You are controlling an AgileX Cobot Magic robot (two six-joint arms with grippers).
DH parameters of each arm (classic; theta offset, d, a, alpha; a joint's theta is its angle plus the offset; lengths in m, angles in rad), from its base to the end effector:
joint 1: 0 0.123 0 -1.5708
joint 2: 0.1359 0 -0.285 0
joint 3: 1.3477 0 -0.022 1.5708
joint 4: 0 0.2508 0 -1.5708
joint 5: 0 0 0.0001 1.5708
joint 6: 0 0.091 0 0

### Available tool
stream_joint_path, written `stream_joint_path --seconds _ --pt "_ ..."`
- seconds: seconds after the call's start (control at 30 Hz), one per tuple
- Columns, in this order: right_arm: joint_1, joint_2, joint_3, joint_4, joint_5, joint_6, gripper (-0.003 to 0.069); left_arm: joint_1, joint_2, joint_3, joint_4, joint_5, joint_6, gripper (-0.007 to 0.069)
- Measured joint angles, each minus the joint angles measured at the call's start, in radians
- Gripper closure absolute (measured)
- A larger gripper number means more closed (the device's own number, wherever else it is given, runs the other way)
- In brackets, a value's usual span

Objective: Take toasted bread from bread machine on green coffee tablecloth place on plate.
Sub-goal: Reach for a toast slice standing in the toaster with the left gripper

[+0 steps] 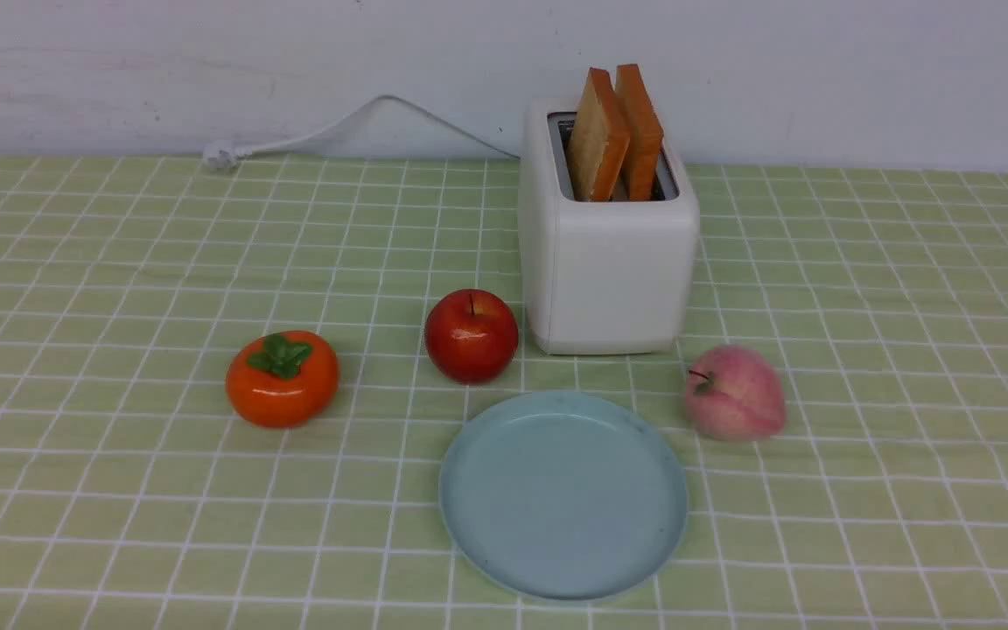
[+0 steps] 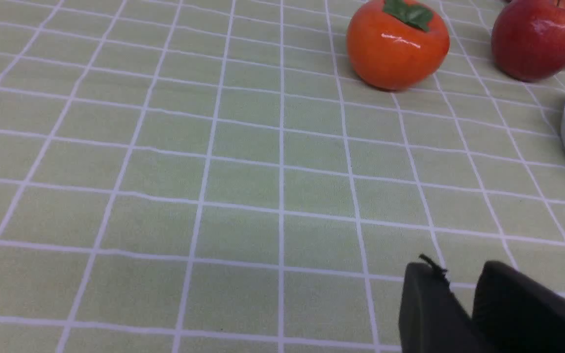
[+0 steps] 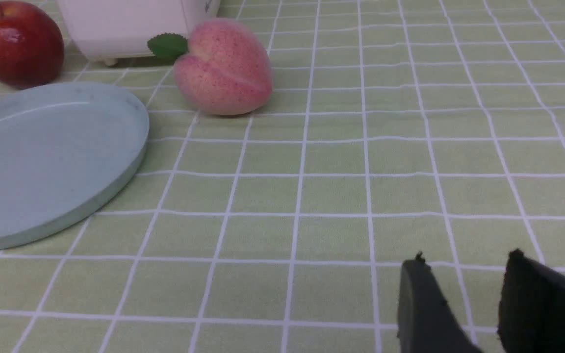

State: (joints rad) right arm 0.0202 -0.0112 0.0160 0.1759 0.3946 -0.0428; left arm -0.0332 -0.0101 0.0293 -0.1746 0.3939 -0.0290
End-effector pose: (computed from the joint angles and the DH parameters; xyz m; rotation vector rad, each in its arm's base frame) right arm 0.0517 0.0072 0.1735 0.0473 1.8793 0.1594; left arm 0.0519 -0.0078 0.1690 -0.1034 1.8935 -0.2156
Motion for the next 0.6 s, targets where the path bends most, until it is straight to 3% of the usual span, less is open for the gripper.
stream_joint_path --seconds 0.4,0.6 --pt "0.000 0.000 0.000 0.000 0.000 0.000 0.0419 0.000 0.000 0.000 -0.020 -0.070 0.000 0.0480" --pt "0.000 0.000 0.000 0.000 0.000 0.000 0.0419 0.000 0.000 0.000 -0.215 -0.174 -0.028 0.0477"
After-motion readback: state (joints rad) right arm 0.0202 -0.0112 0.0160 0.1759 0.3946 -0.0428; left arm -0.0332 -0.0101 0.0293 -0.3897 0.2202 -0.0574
